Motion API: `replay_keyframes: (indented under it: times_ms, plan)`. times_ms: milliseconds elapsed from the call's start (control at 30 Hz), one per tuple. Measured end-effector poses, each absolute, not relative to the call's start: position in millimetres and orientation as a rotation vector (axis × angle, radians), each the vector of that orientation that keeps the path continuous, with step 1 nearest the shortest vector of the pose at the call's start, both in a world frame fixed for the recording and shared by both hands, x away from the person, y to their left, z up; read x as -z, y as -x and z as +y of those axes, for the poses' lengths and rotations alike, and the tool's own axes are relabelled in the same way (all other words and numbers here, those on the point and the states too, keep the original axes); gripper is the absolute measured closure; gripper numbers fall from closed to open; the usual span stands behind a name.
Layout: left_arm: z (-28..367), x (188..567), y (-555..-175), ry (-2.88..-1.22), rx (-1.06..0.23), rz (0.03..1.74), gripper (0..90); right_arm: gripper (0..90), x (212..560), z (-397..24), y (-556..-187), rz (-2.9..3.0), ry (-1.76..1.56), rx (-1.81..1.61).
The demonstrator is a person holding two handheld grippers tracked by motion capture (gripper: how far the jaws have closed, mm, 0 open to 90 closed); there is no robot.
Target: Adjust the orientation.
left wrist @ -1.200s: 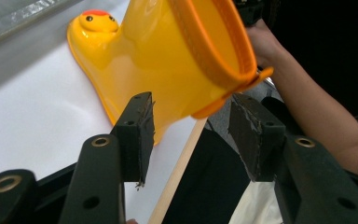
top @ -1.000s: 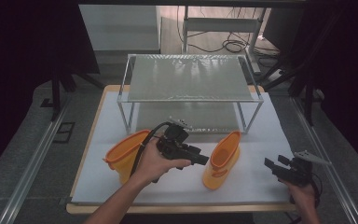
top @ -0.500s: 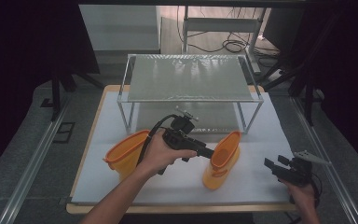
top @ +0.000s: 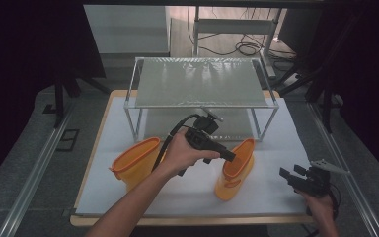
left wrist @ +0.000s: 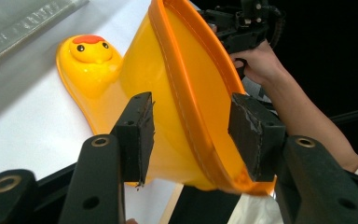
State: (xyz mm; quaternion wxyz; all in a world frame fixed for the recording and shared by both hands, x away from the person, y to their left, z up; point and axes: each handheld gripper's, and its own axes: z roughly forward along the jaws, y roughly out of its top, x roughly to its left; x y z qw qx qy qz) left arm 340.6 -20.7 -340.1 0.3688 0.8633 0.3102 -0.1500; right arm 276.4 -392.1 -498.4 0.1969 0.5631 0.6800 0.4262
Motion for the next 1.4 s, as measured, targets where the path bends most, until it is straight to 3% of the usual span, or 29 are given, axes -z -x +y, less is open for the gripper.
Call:
replay_keyframes:
  times_ms: [800, 933, 1167, 1400]
  plan:
    - [-59.7, 357.1, -358.6, -2.343, 0.346, 0.870, 55.7, 30.7, 499.2, -393.9, -276.5, 1.900, -1.584, -1.191]
    - [-64.9, 360.5, -357.8, -2.356, 0.337, 0.874, 63.3, 30.7, 499.0, -394.4, -276.2, 1.897, -1.589, -1.189]
    - [-64.1, 360.9, -358.6, -2.353, 0.300, 0.880, 85.6, 30.7, 498.5, -395.4, -276.2, 1.893, -1.587, -1.193]
    - [-50.7, 349.3, -359.8, -2.324, 0.293, 0.899, 86.3, 30.7, 497.5, -396.8, -275.9, 1.882, -1.592, -1.197]
